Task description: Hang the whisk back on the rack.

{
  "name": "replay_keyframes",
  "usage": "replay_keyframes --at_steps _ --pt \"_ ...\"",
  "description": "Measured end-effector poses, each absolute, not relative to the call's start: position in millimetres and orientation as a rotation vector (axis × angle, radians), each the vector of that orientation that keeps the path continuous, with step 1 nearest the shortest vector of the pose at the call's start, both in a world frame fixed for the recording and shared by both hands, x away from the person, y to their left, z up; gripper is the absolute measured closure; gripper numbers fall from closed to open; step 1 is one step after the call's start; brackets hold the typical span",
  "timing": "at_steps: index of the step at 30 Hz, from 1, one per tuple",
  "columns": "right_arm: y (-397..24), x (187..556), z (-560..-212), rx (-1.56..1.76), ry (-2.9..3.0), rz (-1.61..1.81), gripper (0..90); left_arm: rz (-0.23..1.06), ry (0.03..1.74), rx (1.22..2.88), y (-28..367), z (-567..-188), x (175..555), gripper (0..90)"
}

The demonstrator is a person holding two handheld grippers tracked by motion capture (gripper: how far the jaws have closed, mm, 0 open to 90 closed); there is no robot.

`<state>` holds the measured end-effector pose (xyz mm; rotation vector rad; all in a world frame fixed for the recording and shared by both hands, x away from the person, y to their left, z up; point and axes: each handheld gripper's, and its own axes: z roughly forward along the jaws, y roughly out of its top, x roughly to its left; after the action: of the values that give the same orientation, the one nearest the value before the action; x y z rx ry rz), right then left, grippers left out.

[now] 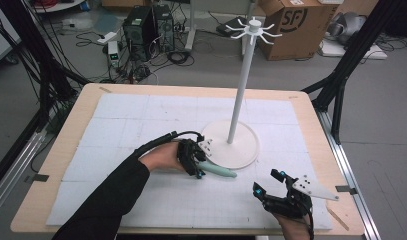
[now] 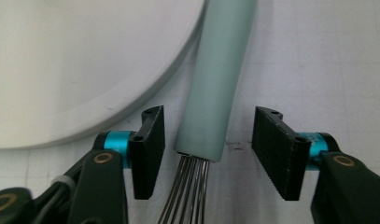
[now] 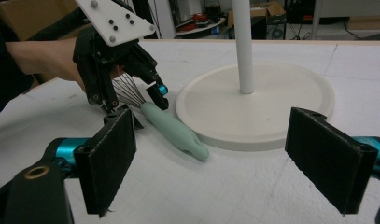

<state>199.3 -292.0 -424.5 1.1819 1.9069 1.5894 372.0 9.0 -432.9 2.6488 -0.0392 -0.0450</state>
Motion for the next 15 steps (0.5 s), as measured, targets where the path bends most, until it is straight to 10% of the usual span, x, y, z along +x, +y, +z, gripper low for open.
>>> replay_keyframes --at_steps 15 --pt "-293.9 198.6 -424.1 1.186 1.897 1.583 15.4 -0.038 -0.071 2.684 4.7 -430.1 374.5 66.7"
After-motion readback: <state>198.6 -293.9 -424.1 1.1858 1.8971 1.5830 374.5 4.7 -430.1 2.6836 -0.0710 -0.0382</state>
